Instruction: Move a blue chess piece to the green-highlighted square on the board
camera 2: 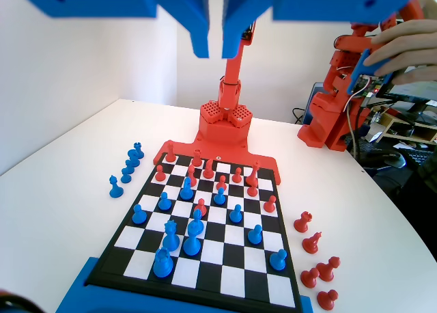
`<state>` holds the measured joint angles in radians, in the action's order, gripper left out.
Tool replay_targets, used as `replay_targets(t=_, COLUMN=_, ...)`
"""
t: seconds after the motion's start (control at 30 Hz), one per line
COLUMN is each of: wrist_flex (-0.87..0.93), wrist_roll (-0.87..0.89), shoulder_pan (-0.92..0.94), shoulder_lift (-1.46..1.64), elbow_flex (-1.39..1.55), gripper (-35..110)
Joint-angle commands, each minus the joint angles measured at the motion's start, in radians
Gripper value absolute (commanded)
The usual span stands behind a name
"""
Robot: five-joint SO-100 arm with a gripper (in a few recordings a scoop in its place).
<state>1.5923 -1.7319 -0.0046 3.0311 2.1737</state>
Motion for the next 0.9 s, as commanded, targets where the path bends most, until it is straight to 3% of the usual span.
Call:
replay_targets(t=0.0, wrist_flex=-0.017, wrist_roll=-0.002, shoulder_pan=0.021, shoulder_lift=0.021, elbow_flex=0.008, gripper=5)
replay_targets(t=0.33, wrist_flex=-0.017, wrist_roll=-0.002, shoulder_pan=0.034, shoulder_lift=0.021, elbow_flex=0.006, gripper=16)
replay_targets(t=0.6, wrist_flex=-0.017, wrist_roll=-0.012, shoulder_pan=0.023, shoulder_lift=0.021, elbow_flex=0.006, gripper=1)
replay_targets(t=0.87, wrist_flex=-0.029, wrist_roll=0.009, shoulder_pan=0.000, shoulder_lift=-0.017, elbow_flex=-0.032, gripper=1)
